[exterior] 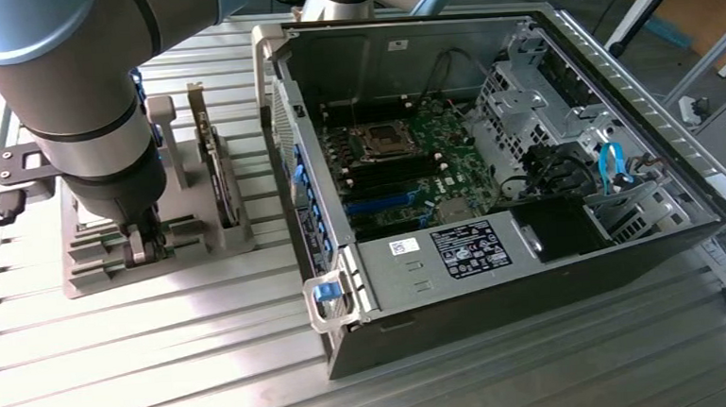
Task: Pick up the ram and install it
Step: 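Pick up the ram and move it above insertion slot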
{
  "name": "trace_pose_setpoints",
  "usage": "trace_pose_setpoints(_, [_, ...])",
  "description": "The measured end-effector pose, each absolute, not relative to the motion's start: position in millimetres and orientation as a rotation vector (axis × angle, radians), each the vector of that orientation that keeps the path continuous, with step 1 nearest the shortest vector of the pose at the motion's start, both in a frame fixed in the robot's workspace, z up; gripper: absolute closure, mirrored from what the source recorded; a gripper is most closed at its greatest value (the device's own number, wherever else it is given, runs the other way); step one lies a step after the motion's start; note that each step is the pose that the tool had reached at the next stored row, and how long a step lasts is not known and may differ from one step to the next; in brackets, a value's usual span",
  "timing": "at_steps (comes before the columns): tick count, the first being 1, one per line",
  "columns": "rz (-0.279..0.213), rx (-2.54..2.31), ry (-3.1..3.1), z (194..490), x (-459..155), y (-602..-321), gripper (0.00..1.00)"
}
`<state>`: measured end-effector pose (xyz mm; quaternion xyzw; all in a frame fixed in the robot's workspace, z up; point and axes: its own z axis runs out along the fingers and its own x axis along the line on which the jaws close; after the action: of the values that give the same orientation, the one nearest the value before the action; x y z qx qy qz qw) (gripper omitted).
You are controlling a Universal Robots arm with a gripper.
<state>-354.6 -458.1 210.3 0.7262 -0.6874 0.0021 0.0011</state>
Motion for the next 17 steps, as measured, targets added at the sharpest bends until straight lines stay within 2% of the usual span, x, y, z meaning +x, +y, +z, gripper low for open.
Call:
trace_pose_setpoints(7, [0.006,2.280,-2.158,210.3,-354.6,-458.1,0.77])
trace_pose_setpoints(8, [0.006,2.280,-2.158,210.3,-354.6,-458.1,0.85])
trace_pose_setpoints(17, [0.006,2.280,-2.158,210.0,-354.6,-458.1,0.85])
